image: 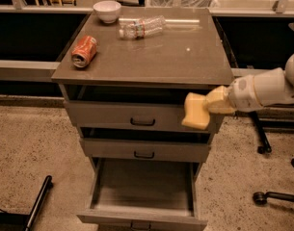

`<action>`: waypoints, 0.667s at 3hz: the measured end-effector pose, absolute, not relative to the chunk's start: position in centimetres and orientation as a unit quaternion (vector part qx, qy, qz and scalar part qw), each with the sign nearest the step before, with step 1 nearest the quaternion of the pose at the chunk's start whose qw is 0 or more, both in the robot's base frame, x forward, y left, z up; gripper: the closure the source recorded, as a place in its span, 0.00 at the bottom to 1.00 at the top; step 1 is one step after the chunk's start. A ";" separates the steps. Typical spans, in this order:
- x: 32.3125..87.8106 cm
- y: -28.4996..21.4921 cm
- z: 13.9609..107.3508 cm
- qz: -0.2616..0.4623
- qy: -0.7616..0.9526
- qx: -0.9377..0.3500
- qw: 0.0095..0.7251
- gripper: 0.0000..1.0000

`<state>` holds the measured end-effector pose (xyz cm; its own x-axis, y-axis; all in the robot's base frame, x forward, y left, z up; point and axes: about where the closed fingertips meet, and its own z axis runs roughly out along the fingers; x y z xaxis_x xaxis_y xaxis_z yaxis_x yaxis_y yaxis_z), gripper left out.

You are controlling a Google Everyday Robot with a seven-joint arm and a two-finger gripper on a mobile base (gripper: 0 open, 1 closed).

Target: Place sponge into bottom drawer

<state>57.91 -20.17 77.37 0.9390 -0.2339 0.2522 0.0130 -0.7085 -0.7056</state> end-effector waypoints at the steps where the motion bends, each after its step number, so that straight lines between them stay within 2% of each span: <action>1: 58.1 -24.9 69.8 -0.151 0.041 -0.933 0.325 1.00; 2: 58.2 -26.9 64.9 -0.124 -0.001 -0.941 0.314 1.00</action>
Offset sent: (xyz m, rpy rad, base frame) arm -0.0022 -0.0972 -0.1789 -0.1964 0.0762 0.2568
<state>58.19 -26.86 64.87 0.9690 -0.0758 0.2350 0.0806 -0.8024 -0.5914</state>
